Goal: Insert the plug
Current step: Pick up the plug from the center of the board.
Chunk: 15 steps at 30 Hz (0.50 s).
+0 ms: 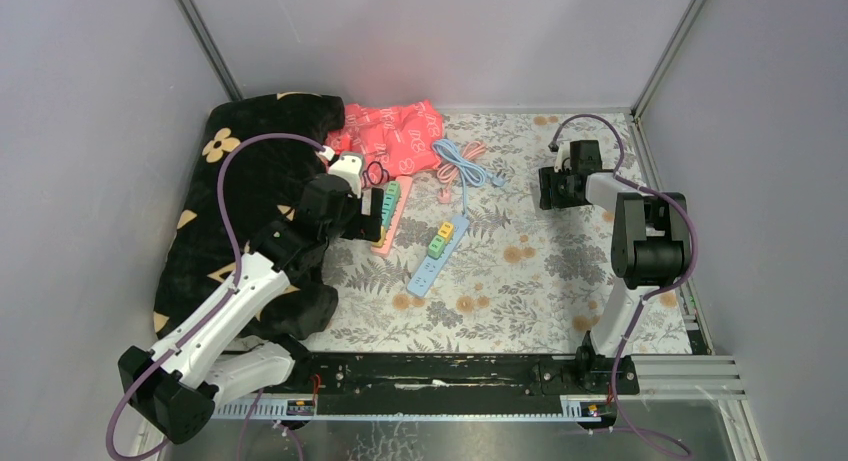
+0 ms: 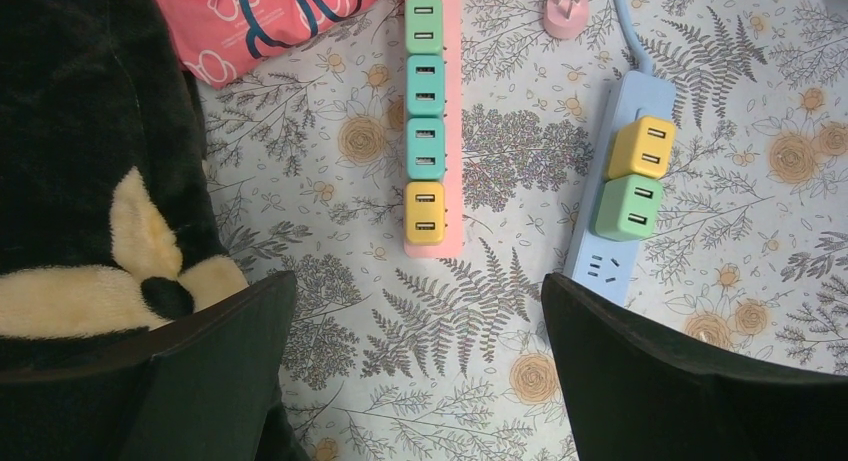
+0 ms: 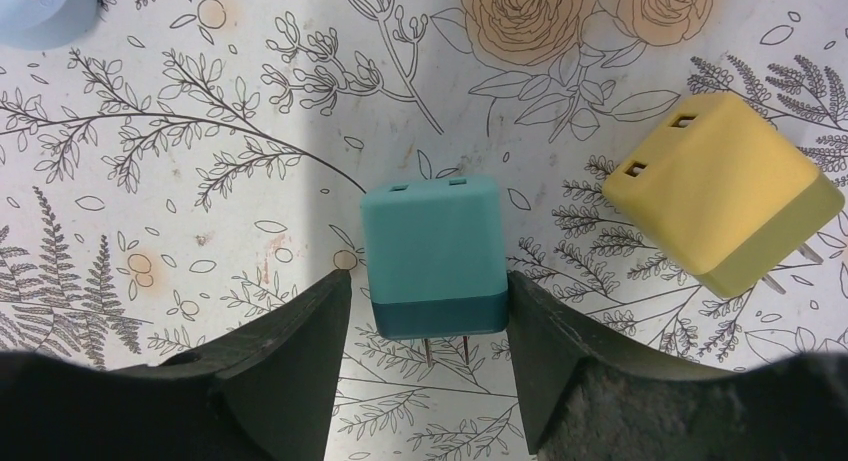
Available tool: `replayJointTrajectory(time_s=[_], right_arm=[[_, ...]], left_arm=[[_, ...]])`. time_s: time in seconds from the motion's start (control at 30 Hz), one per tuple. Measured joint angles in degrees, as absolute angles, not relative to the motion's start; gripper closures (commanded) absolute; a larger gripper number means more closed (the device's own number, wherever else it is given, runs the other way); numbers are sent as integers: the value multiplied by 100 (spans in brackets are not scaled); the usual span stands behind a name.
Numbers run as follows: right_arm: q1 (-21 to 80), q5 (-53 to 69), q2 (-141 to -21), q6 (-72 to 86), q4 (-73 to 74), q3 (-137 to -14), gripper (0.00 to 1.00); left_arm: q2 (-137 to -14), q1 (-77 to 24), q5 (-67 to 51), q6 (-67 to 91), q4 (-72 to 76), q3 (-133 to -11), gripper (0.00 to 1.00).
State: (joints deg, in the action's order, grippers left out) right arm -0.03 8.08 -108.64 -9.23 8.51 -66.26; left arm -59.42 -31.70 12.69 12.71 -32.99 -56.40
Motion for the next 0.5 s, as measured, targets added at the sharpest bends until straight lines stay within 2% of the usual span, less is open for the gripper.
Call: replayJointTrajectory(time_s=[0.4,0.5], right_arm=[[-1,738,-10868,-1007,775,-6598,36],[-1,729,-10881,-1066,731,-6600,39]], left_arm=[[-5959,-3138,1190,1271,-3299,-5640,0],[-5977,-3138,1149,1271,-3297,-5640,0]])
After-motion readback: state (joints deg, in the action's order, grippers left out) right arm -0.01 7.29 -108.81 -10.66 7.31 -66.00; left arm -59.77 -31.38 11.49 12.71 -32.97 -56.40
